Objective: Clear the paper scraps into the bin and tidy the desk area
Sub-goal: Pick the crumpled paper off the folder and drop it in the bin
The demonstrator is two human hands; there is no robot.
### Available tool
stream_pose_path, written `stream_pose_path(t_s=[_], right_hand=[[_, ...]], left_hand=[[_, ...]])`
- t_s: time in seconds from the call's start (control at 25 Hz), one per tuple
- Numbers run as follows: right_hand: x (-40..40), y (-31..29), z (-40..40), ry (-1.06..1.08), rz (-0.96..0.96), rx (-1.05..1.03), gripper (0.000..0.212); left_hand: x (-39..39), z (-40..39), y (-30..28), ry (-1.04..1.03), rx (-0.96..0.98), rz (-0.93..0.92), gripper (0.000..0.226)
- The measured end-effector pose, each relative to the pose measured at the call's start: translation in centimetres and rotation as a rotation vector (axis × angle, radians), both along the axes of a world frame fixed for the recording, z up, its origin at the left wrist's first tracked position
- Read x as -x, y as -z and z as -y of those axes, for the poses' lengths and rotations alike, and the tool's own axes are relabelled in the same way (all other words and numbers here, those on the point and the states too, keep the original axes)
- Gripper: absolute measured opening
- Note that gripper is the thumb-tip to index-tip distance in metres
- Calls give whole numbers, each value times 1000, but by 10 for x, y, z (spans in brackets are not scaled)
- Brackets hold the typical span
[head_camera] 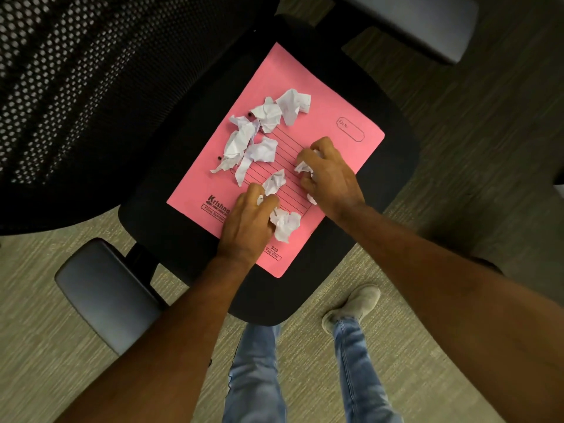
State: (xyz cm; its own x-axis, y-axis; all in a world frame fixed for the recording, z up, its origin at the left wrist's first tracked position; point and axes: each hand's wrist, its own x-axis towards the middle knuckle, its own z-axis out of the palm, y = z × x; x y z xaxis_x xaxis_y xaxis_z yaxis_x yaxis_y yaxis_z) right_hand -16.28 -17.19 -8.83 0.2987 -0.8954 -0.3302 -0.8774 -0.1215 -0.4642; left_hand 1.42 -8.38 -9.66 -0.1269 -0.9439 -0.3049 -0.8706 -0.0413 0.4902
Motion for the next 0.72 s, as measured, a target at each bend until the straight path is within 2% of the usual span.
stream_pose_path(t_s=[0.2,0.36,0.52,0.72], right_hand=[[11,-2,-8,210,92,-108,19],[23,-5,-24,399,183,-60,26],[34,-9,-45,550,264,-59,29],[49,-25,-71,631,331,-48,27]], left_hand=[[6,-4,-9,-129,-38,-94,26],[7,-9,-14,-247,24,-84,10],[7,-9,-23,-356,58,-79,12],[19,-21,-40,-419,128,-127,12]])
